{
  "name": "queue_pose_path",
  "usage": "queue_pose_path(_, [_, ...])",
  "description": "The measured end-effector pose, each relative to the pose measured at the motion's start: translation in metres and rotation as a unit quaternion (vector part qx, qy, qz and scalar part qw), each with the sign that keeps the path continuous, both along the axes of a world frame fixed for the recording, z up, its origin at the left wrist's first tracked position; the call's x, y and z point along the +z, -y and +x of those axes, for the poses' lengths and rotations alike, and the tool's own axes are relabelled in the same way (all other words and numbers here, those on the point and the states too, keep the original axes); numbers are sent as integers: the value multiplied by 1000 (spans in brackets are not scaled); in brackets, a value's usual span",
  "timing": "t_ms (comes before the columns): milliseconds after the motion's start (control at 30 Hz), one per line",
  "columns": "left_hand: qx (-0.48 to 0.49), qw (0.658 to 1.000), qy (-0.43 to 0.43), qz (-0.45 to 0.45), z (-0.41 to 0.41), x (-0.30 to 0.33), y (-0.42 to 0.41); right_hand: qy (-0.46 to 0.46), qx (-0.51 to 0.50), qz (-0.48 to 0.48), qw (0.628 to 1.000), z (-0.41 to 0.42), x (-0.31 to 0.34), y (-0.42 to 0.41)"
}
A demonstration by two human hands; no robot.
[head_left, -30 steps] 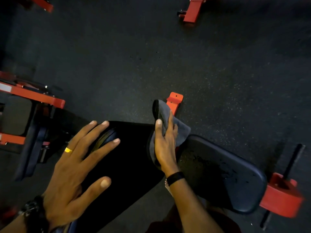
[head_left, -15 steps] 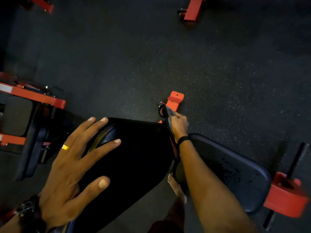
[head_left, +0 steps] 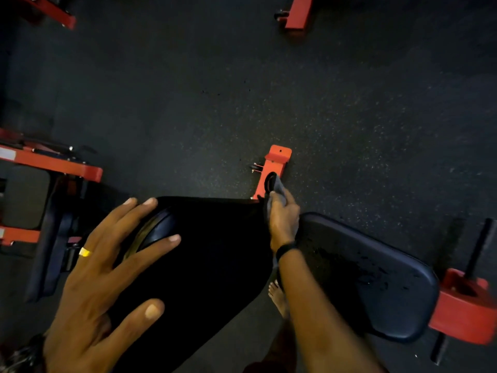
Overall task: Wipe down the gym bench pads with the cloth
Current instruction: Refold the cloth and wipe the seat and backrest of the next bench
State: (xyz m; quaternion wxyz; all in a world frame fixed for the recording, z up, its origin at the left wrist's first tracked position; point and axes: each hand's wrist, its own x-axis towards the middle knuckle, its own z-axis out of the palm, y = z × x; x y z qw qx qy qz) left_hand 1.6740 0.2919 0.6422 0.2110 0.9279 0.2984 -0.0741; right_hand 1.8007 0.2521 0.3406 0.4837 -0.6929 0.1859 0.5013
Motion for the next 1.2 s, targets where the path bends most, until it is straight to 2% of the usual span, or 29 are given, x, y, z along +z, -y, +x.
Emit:
queue_pose_path(100, [25, 999, 20, -36, -7, -6, -4, 23, -13, 35, 999, -24, 12, 17])
queue_pose_path(200, [82, 992, 66, -67, -18, -16, -4, -2, -11, -33, 999, -14, -31, 18])
queue_pose_path(267, [76, 991, 80, -69, -23, -19, -4, -46, -5, -72, 996, -2, -49, 16])
queue_pose_path(333, [80, 989, 86, -85, -23, -20, -9, -36, -10, -62, 997, -14, -40, 19])
queue_pose_path(400, [86, 989, 70, -101, -21, -18, -13, 8, -33, -25, 999, -51, -4, 34])
queue_pose_path(467, [37, 997, 30, -56, -12, -14, -13, 39, -30, 22, 999, -88, 30, 53])
queue_pose_path(533, [6, 999, 32, -39, -11, -11, -7, 69, -10, 18, 997, -94, 18, 60])
queue_pose_path(633, [-17, 999, 33, -1, -8, -7, 1, 8, -21, -48, 999, -60, -43, 49])
queue_pose_path(700, [-27, 999, 40, 13, -9, -8, 2, -27, -28, -68, 997, -47, -57, 46])
queue_pose_path(800, [-43, 997, 66, 17, -12, -8, 1, 73, -5, -26, 997, -95, -9, 59])
queue_pose_path(900, [-66, 993, 89, 37, -15, -12, 2, 146, -27, 45, 988, -169, 44, 97])
queue_pose_path(967, [-67, 992, 93, 55, -19, -16, 1, 169, -33, 46, 984, -172, 32, 102])
queue_pose_path(1067, [-66, 990, 105, 60, -20, -17, -3, 116, -67, -29, 991, -120, -21, 74])
queue_pose_path(1133, [-71, 989, 112, 69, -21, -19, -6, 96, -81, -61, 990, -98, -25, 57])
queue_pose_path(1200, [-74, 988, 112, 71, -24, -21, -7, 157, -57, -23, 986, -124, -6, 63])
